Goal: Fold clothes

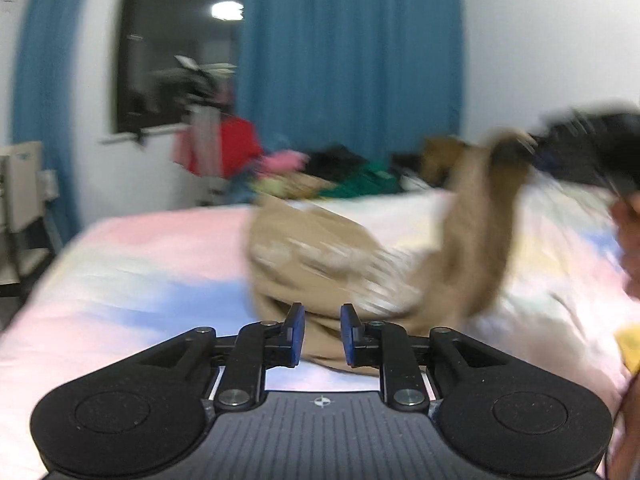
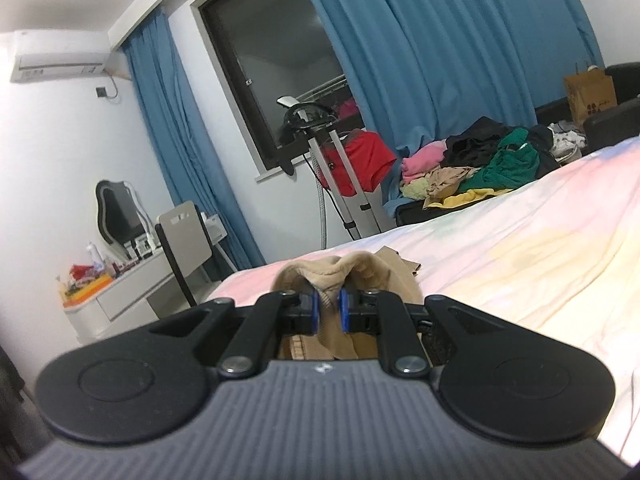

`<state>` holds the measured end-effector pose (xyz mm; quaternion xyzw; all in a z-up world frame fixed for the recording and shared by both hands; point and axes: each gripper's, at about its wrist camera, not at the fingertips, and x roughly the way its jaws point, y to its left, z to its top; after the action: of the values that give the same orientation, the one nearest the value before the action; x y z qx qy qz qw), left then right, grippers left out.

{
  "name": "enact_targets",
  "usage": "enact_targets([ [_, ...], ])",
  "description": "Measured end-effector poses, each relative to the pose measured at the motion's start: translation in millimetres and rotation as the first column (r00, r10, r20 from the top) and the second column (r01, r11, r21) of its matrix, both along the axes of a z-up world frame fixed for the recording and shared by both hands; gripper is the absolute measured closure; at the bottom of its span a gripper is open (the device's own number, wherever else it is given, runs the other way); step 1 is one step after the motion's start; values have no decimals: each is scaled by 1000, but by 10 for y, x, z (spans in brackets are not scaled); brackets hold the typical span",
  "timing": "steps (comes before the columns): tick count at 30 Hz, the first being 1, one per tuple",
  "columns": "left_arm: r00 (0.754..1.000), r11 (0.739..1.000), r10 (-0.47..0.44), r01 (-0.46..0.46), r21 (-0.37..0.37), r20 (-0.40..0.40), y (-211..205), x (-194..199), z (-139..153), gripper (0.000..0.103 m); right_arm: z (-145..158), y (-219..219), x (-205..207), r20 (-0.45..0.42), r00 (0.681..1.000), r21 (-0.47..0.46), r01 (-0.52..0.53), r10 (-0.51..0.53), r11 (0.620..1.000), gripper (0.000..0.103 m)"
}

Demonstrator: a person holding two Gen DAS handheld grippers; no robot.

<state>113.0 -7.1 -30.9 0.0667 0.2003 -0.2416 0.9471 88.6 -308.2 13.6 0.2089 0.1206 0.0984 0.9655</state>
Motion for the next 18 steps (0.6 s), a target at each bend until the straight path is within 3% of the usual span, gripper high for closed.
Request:
enact_targets([
  [4,995,994,-97,98,44,-23,-530,1,-356,80,-36,-29,23,-12,1000,26,16,-16,1000,89],
  [7,992,986,-128,127,106,3,-904,-63,-665,66,-67,-35,26,-8,1000,35,17,-16,999,89],
  [9,991,980,-129,121,156,41,-1060,-53,-798,51,-92,-53,46,-10,1000,45,21,-21,999,89],
  [10,991,977,-123,110,180,59,-1144,-23,-867,50,-107,-68,59,-11,1000,56,23,-22,998,89],
  [14,994,956,-80,54,289,79,-1353,-27,-1057,50,-156,-137,109,-13,999,101,36,-35,994,89],
  [18,997,949,-24,-1,314,74,-1408,68,-1158,57,-210,-207,152,-18,998,131,57,-55,990,89],
])
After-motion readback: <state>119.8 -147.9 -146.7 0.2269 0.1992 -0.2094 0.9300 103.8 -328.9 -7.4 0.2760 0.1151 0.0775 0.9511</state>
